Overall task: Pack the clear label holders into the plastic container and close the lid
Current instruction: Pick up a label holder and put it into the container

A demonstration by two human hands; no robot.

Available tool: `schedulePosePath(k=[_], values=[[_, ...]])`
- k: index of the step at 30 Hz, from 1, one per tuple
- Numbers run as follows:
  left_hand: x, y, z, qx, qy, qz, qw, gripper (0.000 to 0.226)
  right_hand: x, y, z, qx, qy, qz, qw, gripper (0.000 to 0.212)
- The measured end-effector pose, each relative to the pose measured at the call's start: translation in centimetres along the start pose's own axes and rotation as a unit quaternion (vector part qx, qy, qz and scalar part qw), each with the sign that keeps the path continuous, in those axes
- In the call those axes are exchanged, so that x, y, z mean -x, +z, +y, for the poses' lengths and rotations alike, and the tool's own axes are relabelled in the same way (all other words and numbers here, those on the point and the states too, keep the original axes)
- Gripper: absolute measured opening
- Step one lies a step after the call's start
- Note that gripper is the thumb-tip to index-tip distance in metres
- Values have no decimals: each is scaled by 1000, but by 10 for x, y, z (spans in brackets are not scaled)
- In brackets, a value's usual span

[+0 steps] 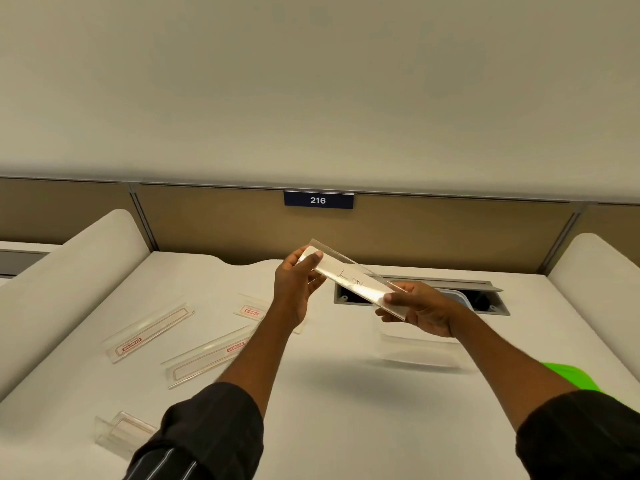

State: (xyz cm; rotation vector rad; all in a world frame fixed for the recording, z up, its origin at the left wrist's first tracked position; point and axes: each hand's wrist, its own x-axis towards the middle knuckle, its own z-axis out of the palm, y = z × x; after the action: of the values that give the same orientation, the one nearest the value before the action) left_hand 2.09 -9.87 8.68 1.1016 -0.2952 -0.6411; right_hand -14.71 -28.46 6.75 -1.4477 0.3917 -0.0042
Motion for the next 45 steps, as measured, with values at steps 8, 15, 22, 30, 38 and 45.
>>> schedulePosePath(k=[8,15,22,30,38,45], values=[[-10,23,-12,-71,-8,-34,997,21,13,-53,-11,63,9,16,998,73],[-21,34,-16,-270,25,-82,959,11,19,-90,-22,174,10,61,983,68],[-31,53,-35,-438,51,-82,894,41,30,-121,-28,255,-9,76,964,36],[-56,93,-68,-611,87,-115,779,37,22,-154,-14,474,-20,135,870,34],[-83,124,-104,-745,91,-150,644,49,-1,-185,19,584,8,150,798,51],[-98,126,-131,-783,94,-179,589,40,-23,-190,34,650,40,109,751,47]])
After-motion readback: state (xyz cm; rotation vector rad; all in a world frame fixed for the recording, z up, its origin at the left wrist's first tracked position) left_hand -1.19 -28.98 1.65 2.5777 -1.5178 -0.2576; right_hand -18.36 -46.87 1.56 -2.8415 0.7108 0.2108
